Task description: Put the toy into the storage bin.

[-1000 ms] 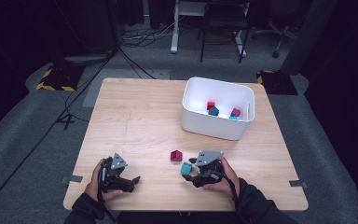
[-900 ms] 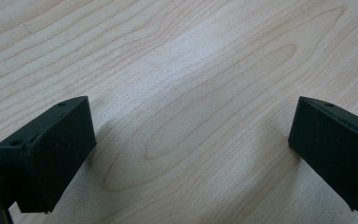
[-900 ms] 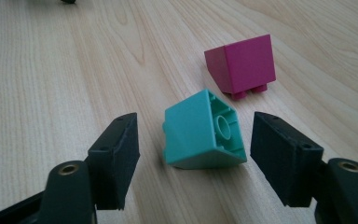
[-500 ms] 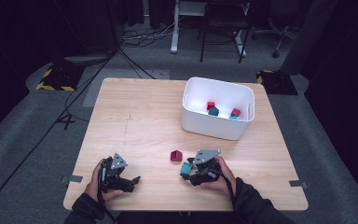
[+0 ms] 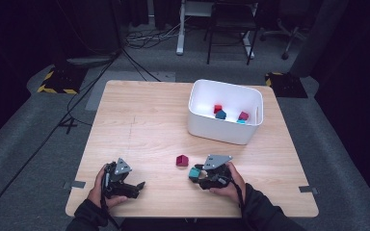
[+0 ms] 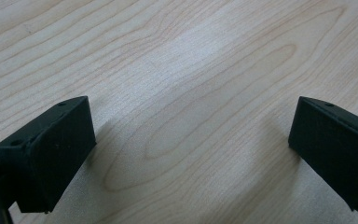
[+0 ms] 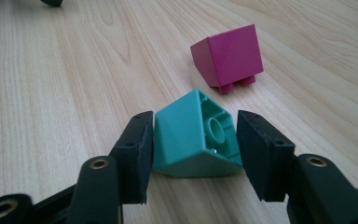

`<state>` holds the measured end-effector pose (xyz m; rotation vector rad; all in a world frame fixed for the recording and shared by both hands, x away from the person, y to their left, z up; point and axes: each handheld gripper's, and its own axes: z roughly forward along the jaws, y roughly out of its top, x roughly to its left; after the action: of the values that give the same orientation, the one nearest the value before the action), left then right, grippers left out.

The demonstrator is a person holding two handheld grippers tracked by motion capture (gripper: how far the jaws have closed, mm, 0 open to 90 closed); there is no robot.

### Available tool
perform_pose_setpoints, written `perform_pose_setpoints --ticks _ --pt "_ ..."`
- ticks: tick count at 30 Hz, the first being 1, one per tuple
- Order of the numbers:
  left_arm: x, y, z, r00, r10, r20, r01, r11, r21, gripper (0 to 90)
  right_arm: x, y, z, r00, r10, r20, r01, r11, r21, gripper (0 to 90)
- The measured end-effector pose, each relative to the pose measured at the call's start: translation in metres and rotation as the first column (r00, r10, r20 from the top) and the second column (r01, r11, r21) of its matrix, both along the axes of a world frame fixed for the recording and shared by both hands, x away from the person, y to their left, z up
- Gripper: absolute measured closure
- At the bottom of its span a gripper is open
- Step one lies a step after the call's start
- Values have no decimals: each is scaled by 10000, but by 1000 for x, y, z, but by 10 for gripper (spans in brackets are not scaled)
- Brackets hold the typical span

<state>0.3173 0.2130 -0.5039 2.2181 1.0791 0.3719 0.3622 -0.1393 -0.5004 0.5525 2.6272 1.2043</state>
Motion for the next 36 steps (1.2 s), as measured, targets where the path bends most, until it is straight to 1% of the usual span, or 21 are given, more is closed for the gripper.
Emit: perform_pose_setpoints --ticks 1,3,5,7,11,13,15,20,24,25,27,29,31,32,33,34,36 --pt "0 0 0 10000 16 3 -16 10000 -15 6 -1 -1 1 9999 -87 -70 87 10000 -9 481" --pt "0 0 0 10000 18 3 -18 10000 -26 6 0 -6 5 10000 -80 48 79 9999 124 481" --pt "0 0 0 10000 -17 -8 17 10000 14 6 -1 -12 9 9999 -144 48 143 9998 119 481" --pt "0 0 0 10000 18 5 -18 10000 -13 7 -1 -17 11 9997 -173 192 170 9997 155 481" --pt "0 0 0 10000 -3 -4 3 10000 4 7 0 -25 18 9988 -387 298 379 9989 273 481" --pt "0 0 0 10000 16 -2 -16 10000 -13 6 1 -30 23 9985 -381 390 368 9988 338 481" --pt "0 0 0 10000 -14 -3 14 10000 14 6 1 -32 26 9979 -544 341 529 9977 429 481" --pt "0 0 0 10000 16 5 -16 10000 -12 6 2 -39 36 9968 -620 511 593 9968 527 481" --pt "0 0 0 10000 17 6 -17 10000 -14 6 3 -43 43 9961 -740 484 708 9954 652 481" --pt "0 0 0 10000 17 4 -17 10000 -14 6 4 -43 45 9952 -800 558 764 9950 650 482" --pt "0 0 0 10000 18 3 -18 10000 -16 6 5 -44 49 9947 -894 504 853 9933 783 481" --pt "0 0 0 10000 18 4 -18 10000 -12 6 6 -45 53 9938 -928 606 882 9933 743 481" --pt "0 0 0 10000 16 6 -16 10000 -11 6 6 -47 57 9935 -991 556 942 9919 848 481" --pt "0 0 0 10000 18 5 -18 10000 -15 6 6 -48 59 9928 -1005 655 952 9923 788 481" --pt "0 0 0 10000 20 4 -20 10000 -15 6 7 -49 61 9923 -1051 656 986 9906 950 481" --pt "0 0 0 10000 17 5 -17 10000 -13 6 7 -50 63 9919 -1089 655 1029 9907 886 481" --pt "0 0 0 10000 16 2 -16 10000 -16 6 7 -53 68 9911 -1122 720 1053 9901 933 481"
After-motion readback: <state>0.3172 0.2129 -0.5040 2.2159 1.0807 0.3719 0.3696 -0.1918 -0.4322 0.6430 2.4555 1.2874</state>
